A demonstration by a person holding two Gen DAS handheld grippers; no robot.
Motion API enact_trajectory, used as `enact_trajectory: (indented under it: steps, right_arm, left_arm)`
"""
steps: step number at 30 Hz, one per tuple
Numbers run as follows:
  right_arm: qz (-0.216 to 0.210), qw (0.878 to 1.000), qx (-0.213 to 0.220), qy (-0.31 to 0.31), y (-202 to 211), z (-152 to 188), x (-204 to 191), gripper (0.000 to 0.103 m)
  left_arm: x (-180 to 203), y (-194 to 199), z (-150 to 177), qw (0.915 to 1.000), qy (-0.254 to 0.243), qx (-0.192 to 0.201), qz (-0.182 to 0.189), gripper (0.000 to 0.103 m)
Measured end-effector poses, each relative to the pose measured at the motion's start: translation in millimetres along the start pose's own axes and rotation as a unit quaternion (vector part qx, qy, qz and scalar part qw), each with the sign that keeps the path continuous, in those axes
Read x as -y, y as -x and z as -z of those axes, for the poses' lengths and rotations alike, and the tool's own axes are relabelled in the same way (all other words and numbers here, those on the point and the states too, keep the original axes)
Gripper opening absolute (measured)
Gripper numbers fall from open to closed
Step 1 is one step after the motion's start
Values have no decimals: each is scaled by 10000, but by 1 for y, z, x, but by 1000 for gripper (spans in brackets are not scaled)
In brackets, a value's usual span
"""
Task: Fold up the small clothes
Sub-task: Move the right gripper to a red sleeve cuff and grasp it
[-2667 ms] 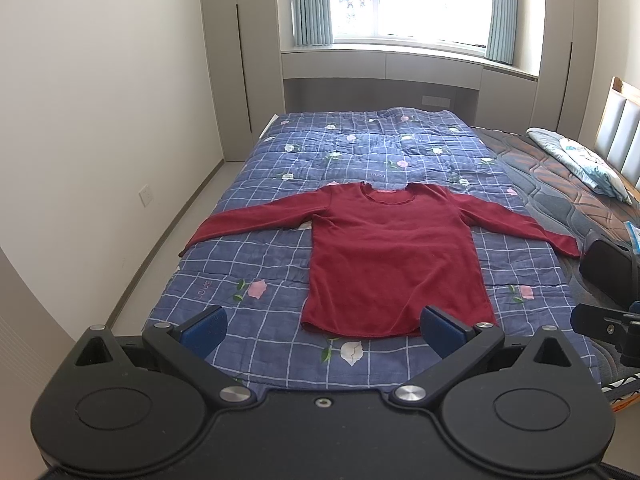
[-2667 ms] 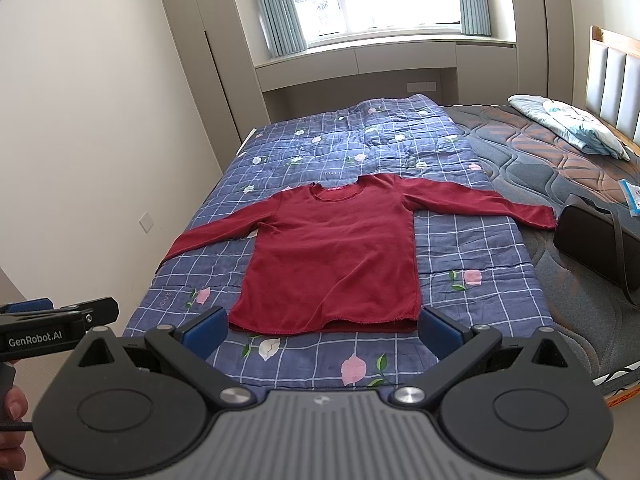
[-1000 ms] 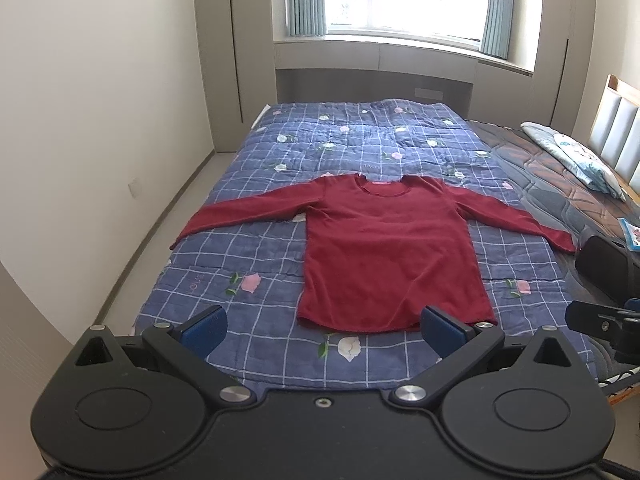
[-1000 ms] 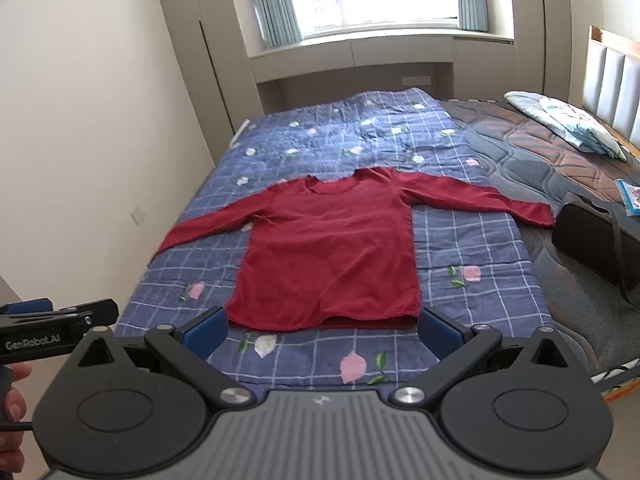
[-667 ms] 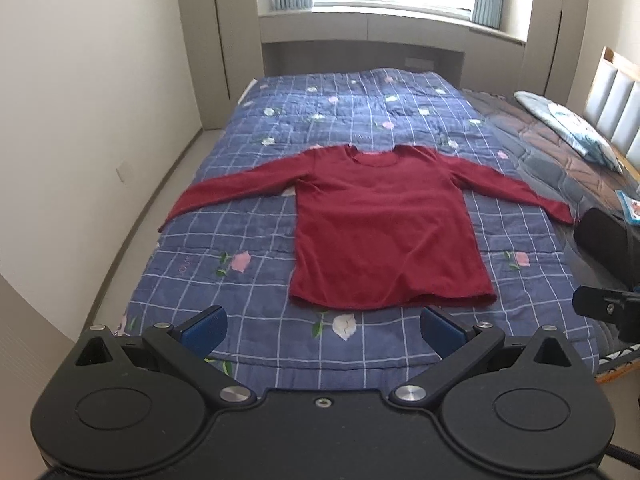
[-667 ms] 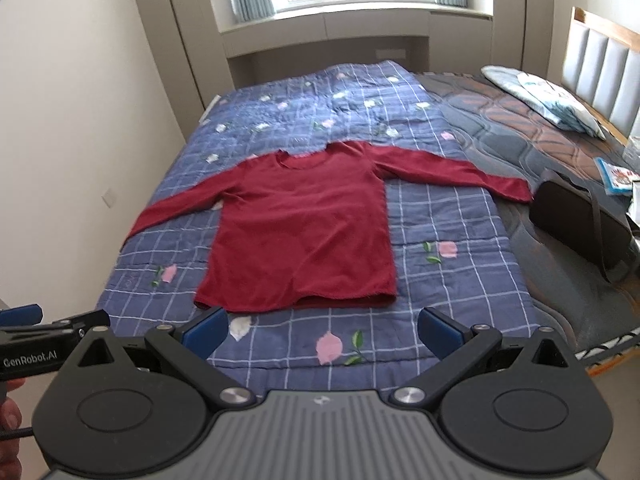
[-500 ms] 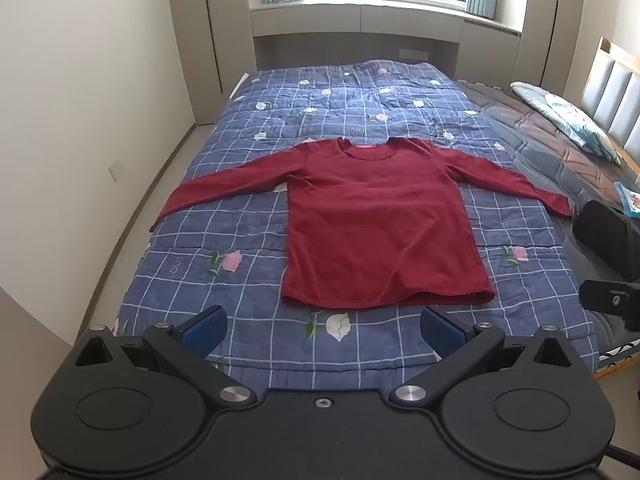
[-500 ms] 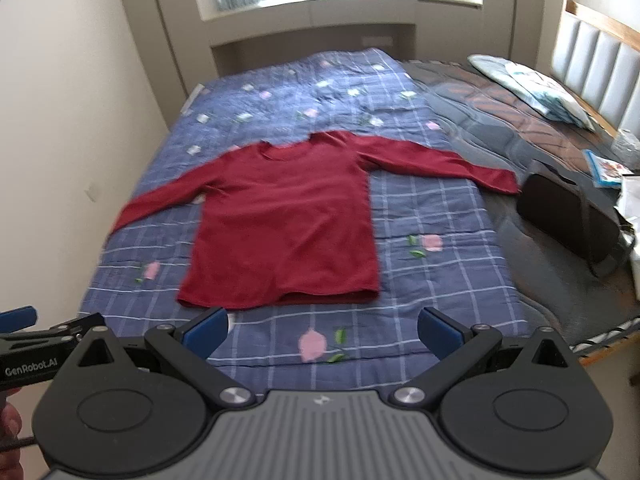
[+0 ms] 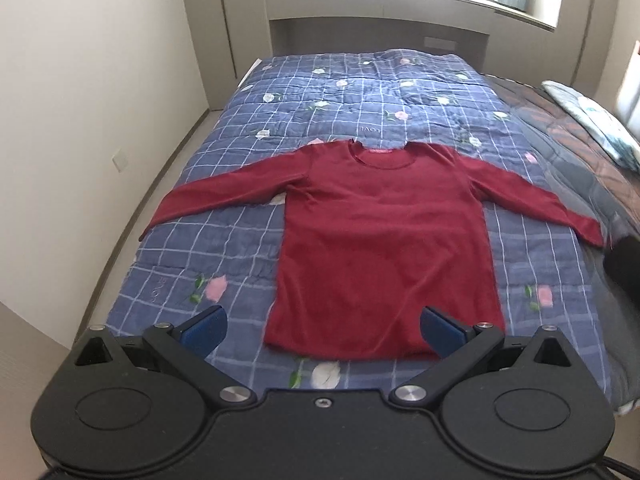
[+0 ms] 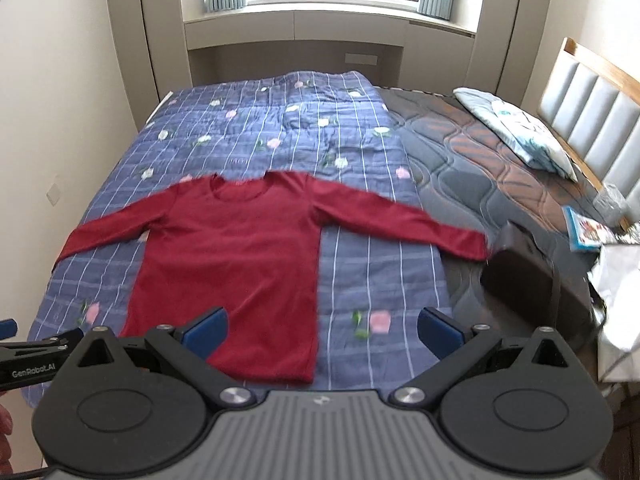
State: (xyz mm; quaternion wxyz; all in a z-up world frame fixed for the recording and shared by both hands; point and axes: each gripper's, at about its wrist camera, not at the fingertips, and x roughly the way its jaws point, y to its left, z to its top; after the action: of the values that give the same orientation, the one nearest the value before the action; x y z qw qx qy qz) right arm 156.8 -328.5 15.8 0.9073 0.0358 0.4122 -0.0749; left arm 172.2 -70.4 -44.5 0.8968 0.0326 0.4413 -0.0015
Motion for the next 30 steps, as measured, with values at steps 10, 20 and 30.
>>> enact_trajectory:
  steps: [10,20,30]
  right_arm:
    - [-170,9983,-456,-310,-115,-73,91,103]
    - [-542,9891,-682,-1187,-243,-78,179,103]
    - [-131,9530,457,-2991,-355,-2,275,103]
  left_arm:
    - [91,-84,-91,9989,417,-197,-45,102]
    - [186,-178,-142,9978,536,-257,298,102]
    - [239,-295,-124,9969,182,-758,69,102]
